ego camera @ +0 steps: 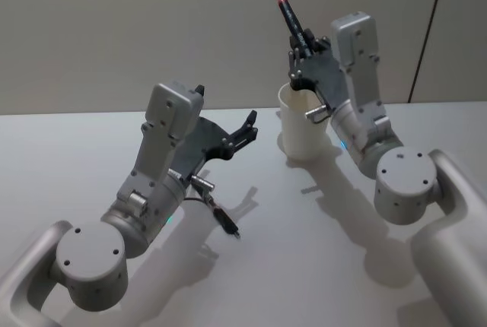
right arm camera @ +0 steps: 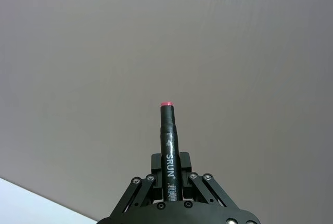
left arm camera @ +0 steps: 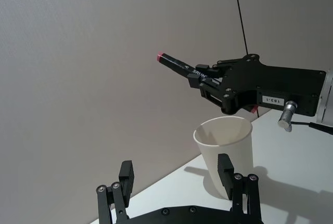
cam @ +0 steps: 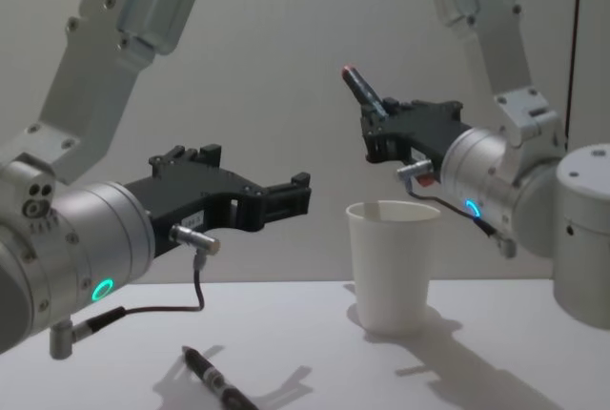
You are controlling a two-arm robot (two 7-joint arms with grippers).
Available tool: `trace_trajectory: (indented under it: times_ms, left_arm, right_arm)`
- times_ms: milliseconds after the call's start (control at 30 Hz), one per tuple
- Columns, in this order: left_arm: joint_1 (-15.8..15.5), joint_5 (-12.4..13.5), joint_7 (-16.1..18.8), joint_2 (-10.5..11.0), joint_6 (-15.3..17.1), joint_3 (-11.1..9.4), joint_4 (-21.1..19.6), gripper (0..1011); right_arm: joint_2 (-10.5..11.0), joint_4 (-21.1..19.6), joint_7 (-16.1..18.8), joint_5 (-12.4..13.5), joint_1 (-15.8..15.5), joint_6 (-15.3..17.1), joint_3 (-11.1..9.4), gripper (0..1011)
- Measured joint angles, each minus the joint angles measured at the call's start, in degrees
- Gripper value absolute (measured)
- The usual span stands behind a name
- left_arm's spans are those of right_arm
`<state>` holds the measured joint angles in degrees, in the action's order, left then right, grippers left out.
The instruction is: Place the pen into the pen holder.
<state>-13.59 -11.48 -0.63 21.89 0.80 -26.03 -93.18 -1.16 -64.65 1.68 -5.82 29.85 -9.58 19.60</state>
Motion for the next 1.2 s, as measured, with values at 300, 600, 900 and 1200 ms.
trace_trajectory:
  times_ms: [300, 600, 900, 1200]
  left_arm:
    - [0.0, 0.0, 0.0, 0.0, 0.0, 0.0, 0.0, 1001]
    - [0.0, 0.0, 0.0, 0.0, 0.0, 0.0, 0.0, 1001]
    - [0.0, 0.0, 0.0, 0.0, 0.0, 0.0, 0.0, 1001]
    - [0.0, 0.0, 0.0, 0.0, 0.0, 0.0, 0.0, 1001]
  right_arm:
    - [0.0, -0.9, -2.5, -0.5, -1.3, 0.5, 0.4, 187]
    - [-0.3, -1.4, -4.5, 0.0, -2.3, 0.5, 0.9, 187]
    - [-0.6, -2.0, -6.0, 0.4, -2.9, 0.0, 1.1, 187]
    - [-0.6, -2.7, -6.9, 0.5, -3.1, -0.4, 1.0, 187]
